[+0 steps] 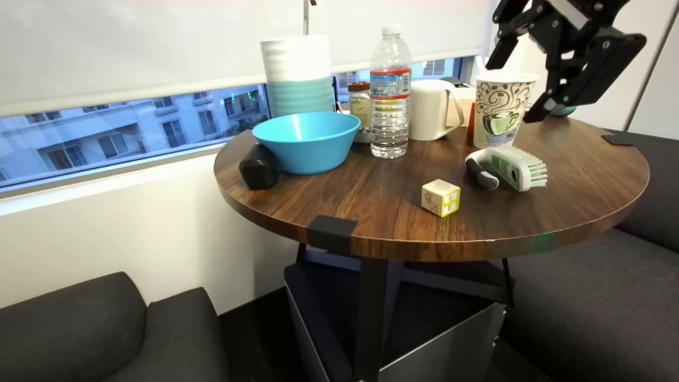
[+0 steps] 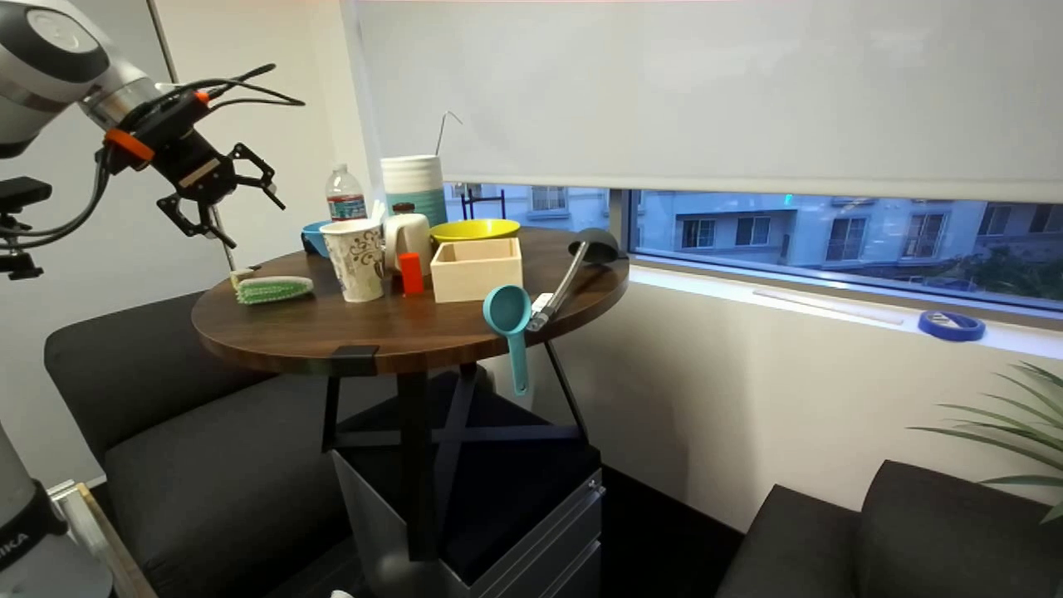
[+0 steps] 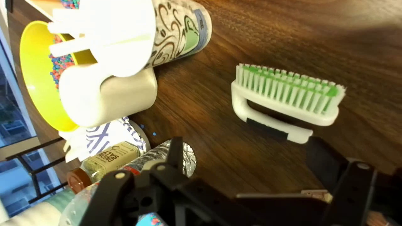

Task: Use the brush to sweep the small objects off of the table

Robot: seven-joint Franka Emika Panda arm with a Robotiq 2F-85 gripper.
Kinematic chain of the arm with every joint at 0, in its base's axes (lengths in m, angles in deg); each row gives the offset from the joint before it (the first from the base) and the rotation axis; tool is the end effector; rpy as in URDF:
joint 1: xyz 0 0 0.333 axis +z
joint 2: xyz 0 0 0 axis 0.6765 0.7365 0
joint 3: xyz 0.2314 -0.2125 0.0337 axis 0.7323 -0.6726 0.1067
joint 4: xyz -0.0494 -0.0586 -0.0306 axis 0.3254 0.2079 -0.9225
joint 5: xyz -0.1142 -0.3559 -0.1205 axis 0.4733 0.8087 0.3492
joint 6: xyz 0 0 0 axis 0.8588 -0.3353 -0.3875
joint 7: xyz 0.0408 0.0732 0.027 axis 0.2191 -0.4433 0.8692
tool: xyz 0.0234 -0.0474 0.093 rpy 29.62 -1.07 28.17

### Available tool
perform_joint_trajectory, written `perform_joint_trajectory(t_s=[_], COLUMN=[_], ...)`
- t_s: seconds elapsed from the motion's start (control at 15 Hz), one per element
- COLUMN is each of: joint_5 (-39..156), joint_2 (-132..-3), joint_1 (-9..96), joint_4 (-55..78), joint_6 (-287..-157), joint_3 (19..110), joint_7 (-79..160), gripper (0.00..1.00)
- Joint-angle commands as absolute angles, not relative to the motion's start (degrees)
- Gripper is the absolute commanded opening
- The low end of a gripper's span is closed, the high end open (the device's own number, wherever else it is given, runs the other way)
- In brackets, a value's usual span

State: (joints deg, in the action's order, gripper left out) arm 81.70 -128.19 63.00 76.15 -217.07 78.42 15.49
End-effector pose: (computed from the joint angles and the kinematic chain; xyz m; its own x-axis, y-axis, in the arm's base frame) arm 0.3000 0.1651 0.4691 0.4413 0.8973 -0.0050 0.7506 -0.3661 0.5500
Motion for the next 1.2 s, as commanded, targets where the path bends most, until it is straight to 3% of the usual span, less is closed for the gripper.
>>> perform_joint_trajectory(t_s=[0.0,0.6,1.13], joint_5=[76.2,69.0,65.9], joint_2=[-131.4,-133.4,-133.3], joint_1=[62.5,60.0,60.3], joint_4=[74.8,68.5,68.3], joint_6=[-215.4,-202.8,-203.7], joint_3=[78.9,81.6,81.1], joint_7=[21.3,34.0,33.5], gripper=[1.0,1.0,1.0])
